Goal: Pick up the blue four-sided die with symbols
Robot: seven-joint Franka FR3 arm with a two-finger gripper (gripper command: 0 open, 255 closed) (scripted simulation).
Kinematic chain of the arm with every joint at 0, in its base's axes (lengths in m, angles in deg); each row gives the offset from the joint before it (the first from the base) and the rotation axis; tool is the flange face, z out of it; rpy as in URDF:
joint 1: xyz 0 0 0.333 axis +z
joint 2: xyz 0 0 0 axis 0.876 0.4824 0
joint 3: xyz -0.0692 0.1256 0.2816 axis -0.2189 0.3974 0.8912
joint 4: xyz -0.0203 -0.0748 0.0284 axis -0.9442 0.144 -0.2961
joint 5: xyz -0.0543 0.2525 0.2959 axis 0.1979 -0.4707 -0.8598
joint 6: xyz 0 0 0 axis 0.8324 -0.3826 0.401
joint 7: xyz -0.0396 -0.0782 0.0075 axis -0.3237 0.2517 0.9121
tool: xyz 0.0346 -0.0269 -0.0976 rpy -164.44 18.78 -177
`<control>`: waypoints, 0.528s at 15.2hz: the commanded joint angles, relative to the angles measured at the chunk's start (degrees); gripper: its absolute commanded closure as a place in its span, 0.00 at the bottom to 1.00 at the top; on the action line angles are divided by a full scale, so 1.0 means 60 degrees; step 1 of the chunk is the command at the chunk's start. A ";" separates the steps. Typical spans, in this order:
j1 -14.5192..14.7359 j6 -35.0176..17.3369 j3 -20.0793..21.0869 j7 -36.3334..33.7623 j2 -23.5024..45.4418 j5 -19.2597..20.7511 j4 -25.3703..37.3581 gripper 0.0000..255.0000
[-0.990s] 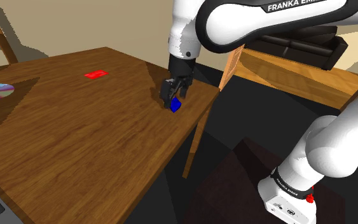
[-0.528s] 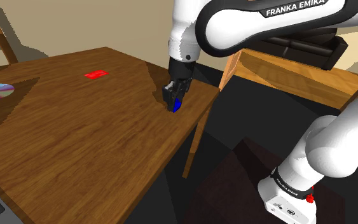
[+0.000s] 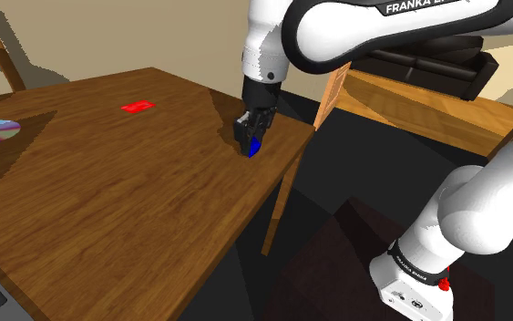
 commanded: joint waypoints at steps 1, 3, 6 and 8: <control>0.0000 0.0254 -0.0014 0.0003 -0.0047 -0.0011 0.0208 1.00; -0.0006 0.0511 -0.0034 0.0015 -0.0086 -0.0017 0.0430 1.00; -0.0016 0.0897 -0.0061 0.0028 -0.0127 -0.0021 0.0776 1.00; -0.0023 0.1153 -0.0078 0.0033 -0.0143 -0.0019 0.1018 1.00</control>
